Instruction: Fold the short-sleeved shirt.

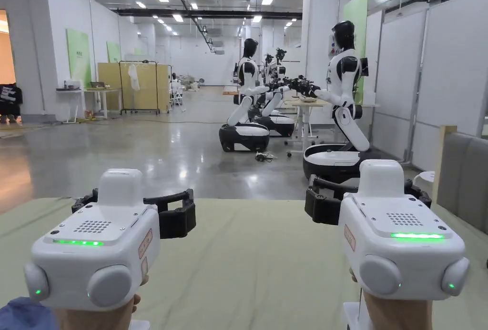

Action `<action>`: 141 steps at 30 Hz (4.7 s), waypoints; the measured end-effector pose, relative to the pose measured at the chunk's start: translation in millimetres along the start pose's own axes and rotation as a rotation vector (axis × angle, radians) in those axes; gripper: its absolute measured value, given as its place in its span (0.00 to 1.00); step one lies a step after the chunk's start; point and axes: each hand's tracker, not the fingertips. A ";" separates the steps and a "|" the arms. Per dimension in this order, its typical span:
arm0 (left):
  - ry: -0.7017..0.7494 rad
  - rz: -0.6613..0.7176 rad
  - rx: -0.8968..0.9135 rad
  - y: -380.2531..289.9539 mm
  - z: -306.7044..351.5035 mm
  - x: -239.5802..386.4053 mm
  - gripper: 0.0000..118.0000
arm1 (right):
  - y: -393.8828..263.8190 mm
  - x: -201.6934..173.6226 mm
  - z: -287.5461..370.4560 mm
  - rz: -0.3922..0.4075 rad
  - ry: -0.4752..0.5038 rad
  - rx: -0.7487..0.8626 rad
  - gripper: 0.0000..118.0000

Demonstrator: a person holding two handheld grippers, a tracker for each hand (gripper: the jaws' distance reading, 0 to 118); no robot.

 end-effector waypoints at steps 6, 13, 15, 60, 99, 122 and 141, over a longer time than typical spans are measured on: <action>0.005 -0.011 0.013 3.8 2.3 2.0 1.00 | -2.0 5.5 -4.0 -0.004 -0.019 -0.030 1.00; 0.009 -0.019 -0.018 -1.6 -1.1 1.8 1.00 | -4.3 3.6 -5.9 0.001 -0.004 -0.048 1.00; 0.007 -0.013 -0.020 -3.8 -1.7 0.7 1.00 | -4.1 1.9 -6.1 0.006 0.001 -0.050 1.00; 0.432 0.046 -0.205 -14.0 173.5 -239.0 0.00 | -5.1 -274.8 -3.9 -0.077 0.724 -0.117 0.02; 0.030 0.436 -0.895 -201.7 -66.4 -234.2 0.05 | -139.5 -160.9 -83.6 -0.038 0.568 -0.482 0.02; -0.730 0.161 -0.820 -128.5 -280.0 214.4 0.05 | -139.6 88.0 -58.7 -0.133 0.136 -0.464 0.02; -0.404 -0.109 -0.314 -100.9 -117.0 73.9 1.00 | -104.9 86.3 -17.9 -0.045 0.057 -0.344 0.02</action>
